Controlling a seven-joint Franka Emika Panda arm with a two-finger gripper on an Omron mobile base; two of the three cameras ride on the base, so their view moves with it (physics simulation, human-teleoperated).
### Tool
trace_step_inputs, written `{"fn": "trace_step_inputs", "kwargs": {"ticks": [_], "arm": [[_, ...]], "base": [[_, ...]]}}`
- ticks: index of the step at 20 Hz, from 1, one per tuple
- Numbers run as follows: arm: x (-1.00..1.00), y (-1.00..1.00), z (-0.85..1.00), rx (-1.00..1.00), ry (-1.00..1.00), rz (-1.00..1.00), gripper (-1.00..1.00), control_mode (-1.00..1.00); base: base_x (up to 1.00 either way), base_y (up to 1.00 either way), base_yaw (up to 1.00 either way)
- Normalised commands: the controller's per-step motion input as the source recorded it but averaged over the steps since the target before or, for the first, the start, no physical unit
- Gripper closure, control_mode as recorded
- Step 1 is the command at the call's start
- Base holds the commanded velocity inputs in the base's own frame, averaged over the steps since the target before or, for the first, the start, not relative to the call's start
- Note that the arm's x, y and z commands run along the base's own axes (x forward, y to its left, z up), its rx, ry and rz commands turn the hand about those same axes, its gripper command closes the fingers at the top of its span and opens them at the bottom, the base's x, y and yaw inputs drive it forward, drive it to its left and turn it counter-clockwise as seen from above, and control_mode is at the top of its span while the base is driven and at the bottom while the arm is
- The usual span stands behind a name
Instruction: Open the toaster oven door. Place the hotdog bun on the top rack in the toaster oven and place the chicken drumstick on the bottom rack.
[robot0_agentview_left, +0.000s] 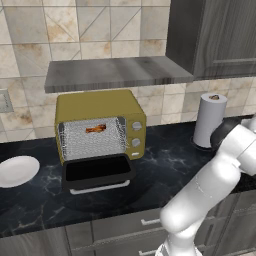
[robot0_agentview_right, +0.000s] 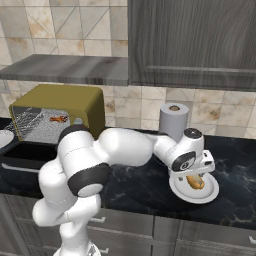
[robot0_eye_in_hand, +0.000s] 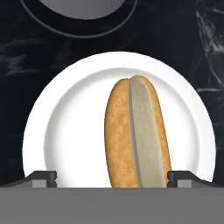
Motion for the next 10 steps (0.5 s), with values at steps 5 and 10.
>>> {"fn": "trace_step_inputs", "kwargs": {"ticks": [5,10], "arm": [[0.25,-0.1,-0.17,-0.01,0.01,0.0,-1.0,-1.0],[0.17,-0.19,-0.08,0.0,0.03,0.0,-1.0,-1.0]], "base": [[0.0,0.0,0.0],[0.0,0.0,0.0]]}}
